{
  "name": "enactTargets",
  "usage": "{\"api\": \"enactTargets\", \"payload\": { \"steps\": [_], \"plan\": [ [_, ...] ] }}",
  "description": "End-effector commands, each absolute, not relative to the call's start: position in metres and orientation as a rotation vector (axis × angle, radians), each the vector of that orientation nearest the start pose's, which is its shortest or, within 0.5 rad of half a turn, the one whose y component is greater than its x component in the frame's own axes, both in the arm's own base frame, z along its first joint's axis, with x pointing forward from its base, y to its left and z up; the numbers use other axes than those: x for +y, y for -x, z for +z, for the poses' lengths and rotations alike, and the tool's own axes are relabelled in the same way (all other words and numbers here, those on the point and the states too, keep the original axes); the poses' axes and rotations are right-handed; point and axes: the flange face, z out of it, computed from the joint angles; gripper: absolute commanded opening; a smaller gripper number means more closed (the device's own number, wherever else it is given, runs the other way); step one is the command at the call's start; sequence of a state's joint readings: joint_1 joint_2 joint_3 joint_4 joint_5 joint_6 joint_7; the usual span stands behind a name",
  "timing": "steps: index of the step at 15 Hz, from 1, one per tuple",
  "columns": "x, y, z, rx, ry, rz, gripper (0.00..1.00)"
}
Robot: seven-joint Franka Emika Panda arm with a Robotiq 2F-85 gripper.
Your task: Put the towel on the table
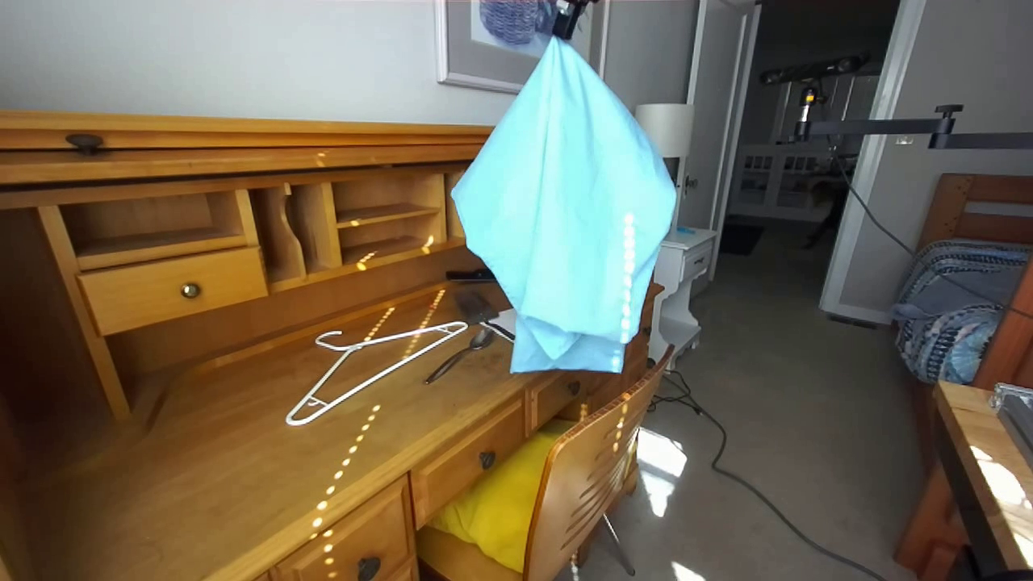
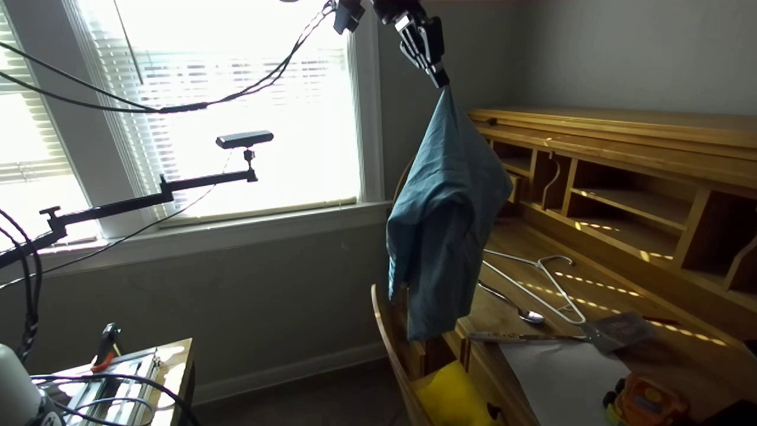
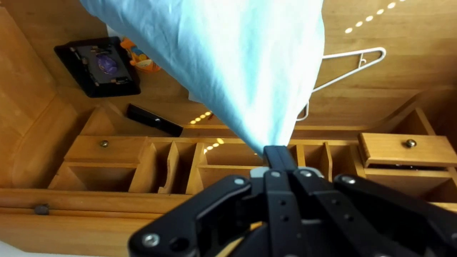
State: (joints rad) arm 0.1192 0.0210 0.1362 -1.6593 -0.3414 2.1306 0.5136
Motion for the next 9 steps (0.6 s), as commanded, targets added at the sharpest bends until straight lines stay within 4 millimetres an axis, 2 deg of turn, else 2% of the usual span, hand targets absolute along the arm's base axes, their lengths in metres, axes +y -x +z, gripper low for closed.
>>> {"api": "enactTargets", "payload": {
  "steps": [1,6,9],
  "plan": [
    [0.153,-0.629,0.614,0.334,3.05,-1.0,0.0],
    [0.15,-0.669,0.587,0.507,3.024,-1.165,0.0],
    [0.146,-0.684,0.566,0.534,3.091,-1.129,0.0]
  ]
}}
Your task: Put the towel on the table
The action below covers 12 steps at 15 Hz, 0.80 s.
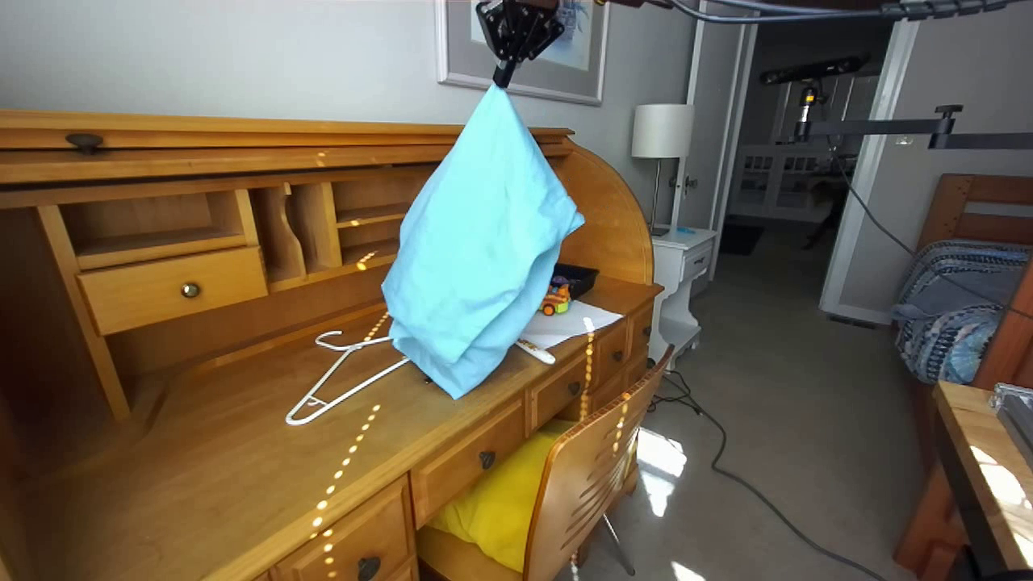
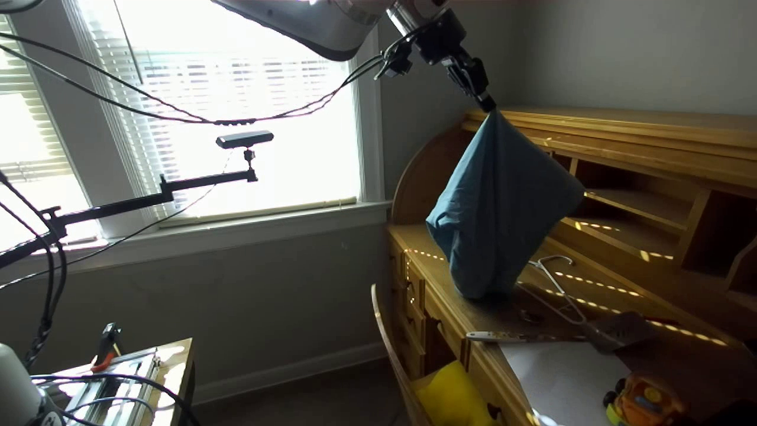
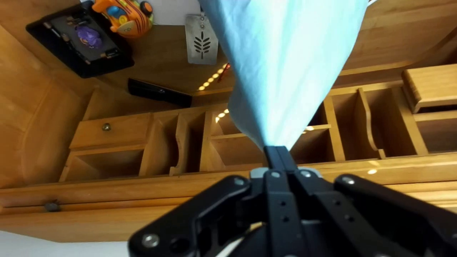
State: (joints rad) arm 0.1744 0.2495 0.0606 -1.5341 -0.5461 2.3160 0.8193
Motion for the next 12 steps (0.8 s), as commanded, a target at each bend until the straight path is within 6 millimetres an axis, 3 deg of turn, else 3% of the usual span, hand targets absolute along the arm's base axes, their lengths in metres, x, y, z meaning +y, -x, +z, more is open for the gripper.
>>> {"api": "enactTargets", "payload": {
  "steps": [1,7,12],
  "plan": [
    [0.146,-0.687,0.555,0.534,3.113,-1.082,0.0],
    [0.153,-0.7,0.503,0.514,3.232,-0.891,0.0],
    [0.151,-0.709,0.496,0.514,3.254,-0.834,0.0]
  ]
}}
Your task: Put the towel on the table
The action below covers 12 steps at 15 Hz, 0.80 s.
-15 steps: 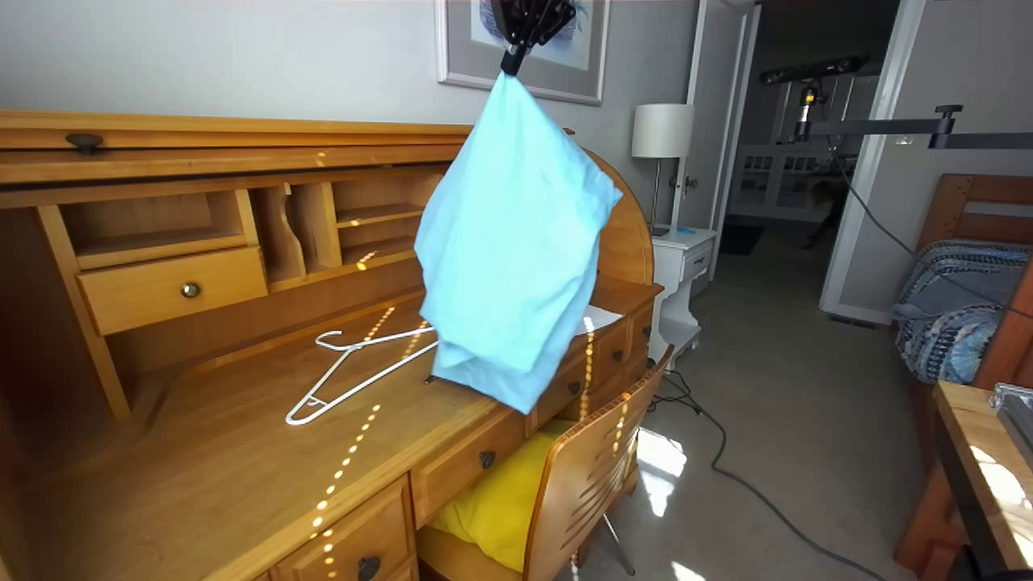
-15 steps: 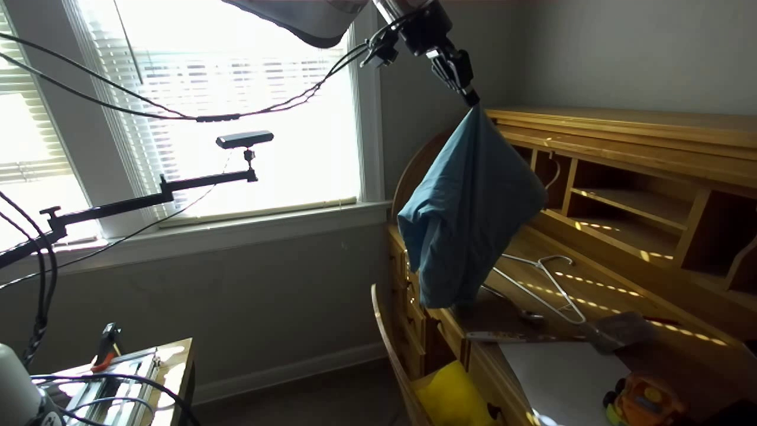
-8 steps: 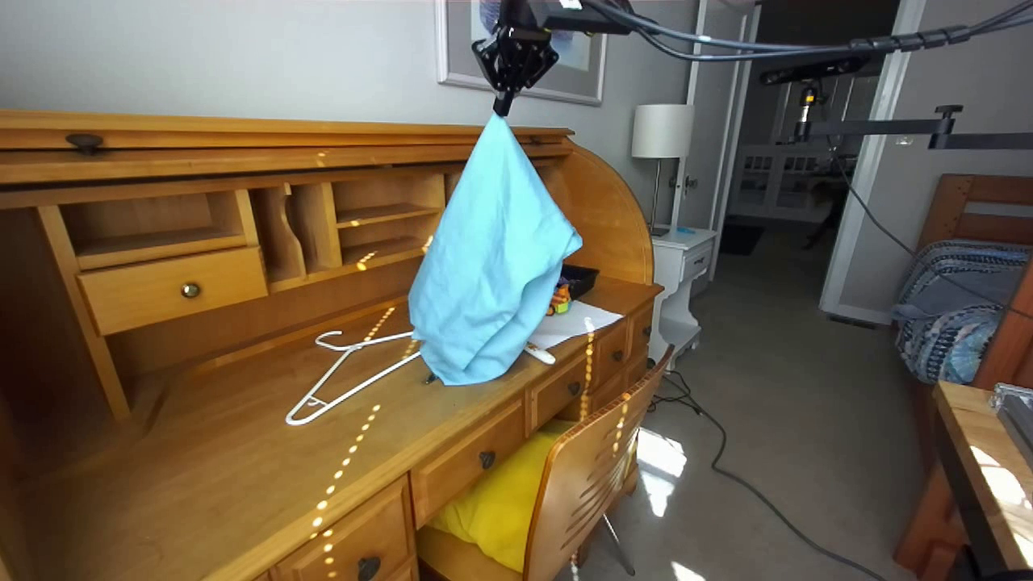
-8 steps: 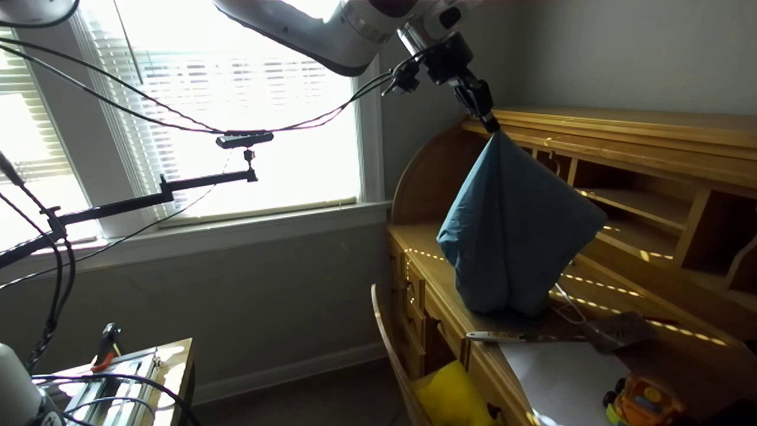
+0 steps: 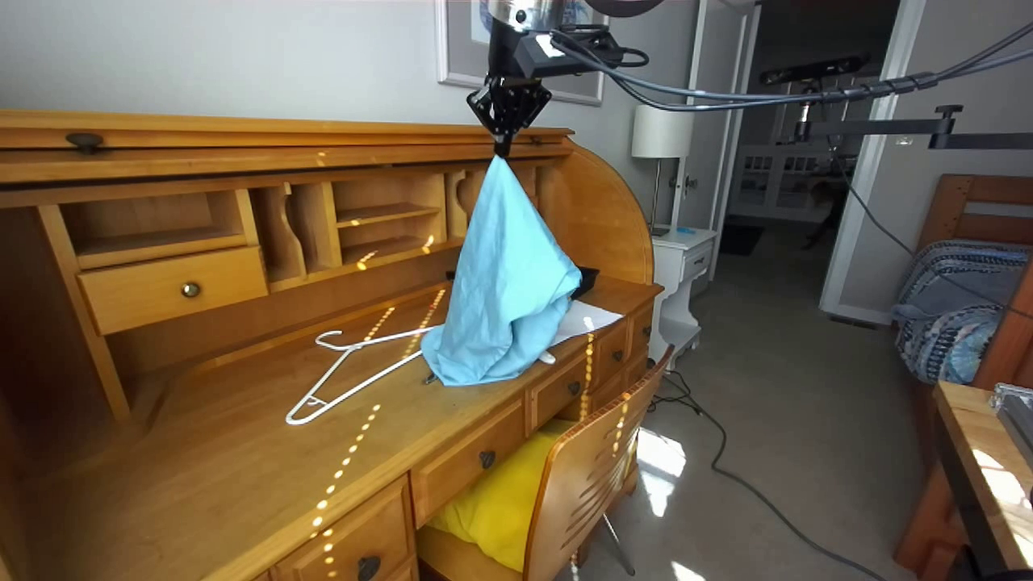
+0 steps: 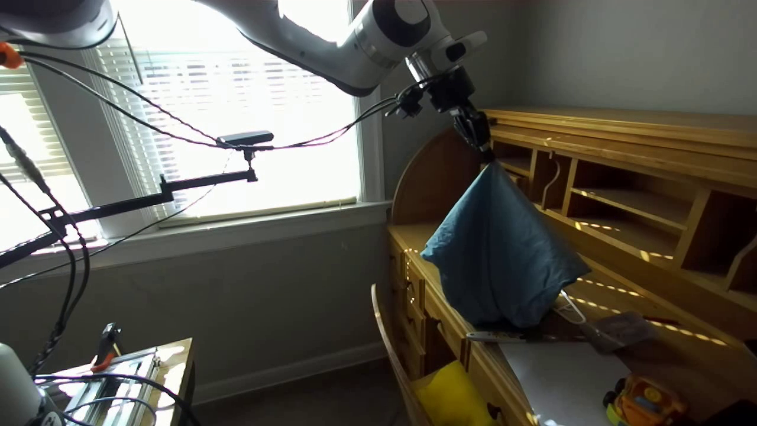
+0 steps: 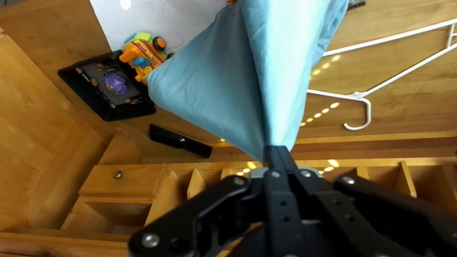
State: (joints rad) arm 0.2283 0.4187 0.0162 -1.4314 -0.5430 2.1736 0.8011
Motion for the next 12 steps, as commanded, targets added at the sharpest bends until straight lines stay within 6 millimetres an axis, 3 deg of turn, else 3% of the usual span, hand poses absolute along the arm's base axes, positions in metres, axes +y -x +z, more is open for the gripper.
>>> {"api": "enactTargets", "payload": {
  "steps": [1,12],
  "plan": [
    [0.15,-0.711,0.492,0.501,3.252,-0.819,0.0],
    [0.131,-0.72,0.436,0.362,3.329,-0.56,0.0]
  ]
}}
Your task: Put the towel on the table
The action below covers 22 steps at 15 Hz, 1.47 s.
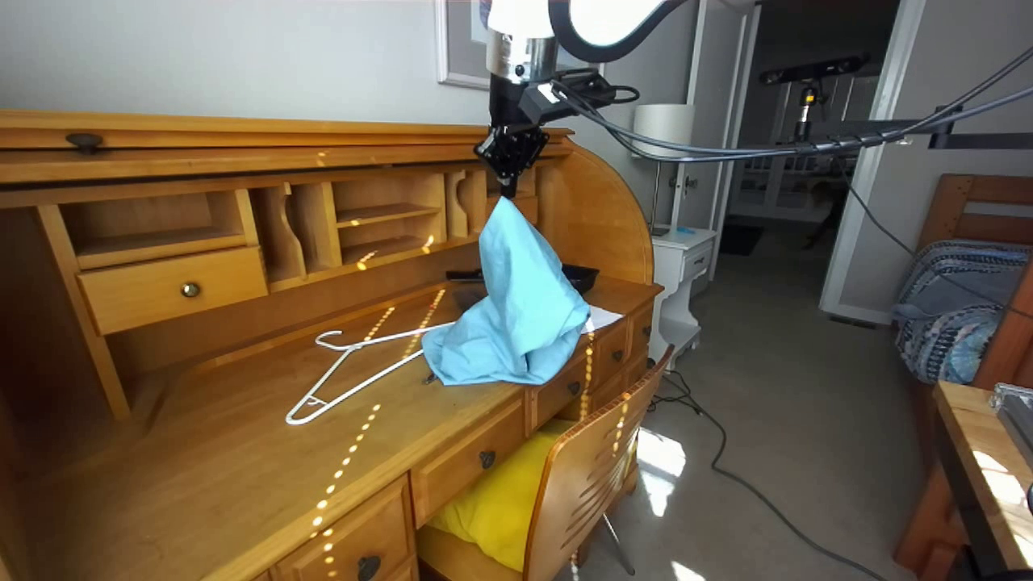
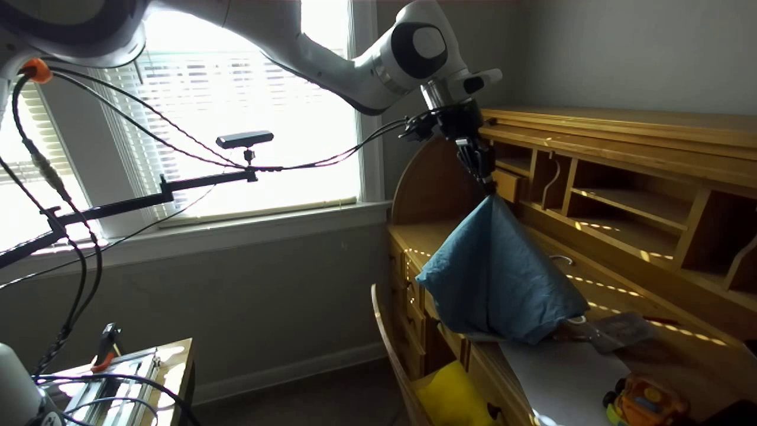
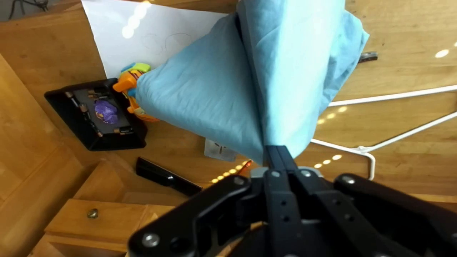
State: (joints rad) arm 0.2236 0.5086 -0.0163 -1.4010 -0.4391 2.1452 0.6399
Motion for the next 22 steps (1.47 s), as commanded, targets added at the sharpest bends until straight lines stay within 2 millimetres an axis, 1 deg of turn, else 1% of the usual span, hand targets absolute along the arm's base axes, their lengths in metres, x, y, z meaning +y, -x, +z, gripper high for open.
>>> {"api": "enactTargets", "payload": {
  "steps": [1,2,6,8,9,10,12,13,15,18,20,21,22],
  "plan": [
    [0.133,-0.716,0.435,0.383,3.334,-0.617,0.0],
    [0.131,-0.717,0.433,0.383,3.338,-0.609,0.0],
    [0.132,-0.716,0.433,0.381,3.34,-0.61,0.0],
    [0.129,-0.728,0.427,0.345,3.338,-0.69,0.0],
    [0.127,-0.738,0.419,0.322,3.326,-0.724,0.0],
    [0.125,-0.745,0.41,0.329,3.325,-0.719,0.0],
    [0.12,-0.759,0.387,0.342,3.348,-0.698,0.0],
    [0.119,-0.766,0.371,0.342,3.377,-0.663,0.0],
    [0.118,-0.776,0.341,0.322,3.413,-0.591,0.0],
    [0.115,-0.786,0.305,0.312,3.485,-0.494,0.0],
    [0.112,-0.79,0.291,0.316,3.519,-0.426,0.0],
    [0.112,-0.79,0.289,0.323,3.527,-0.39,0.25],
    [0.112,-0.79,0.291,0.339,3.531,-0.369,0.27]
  ]
}}
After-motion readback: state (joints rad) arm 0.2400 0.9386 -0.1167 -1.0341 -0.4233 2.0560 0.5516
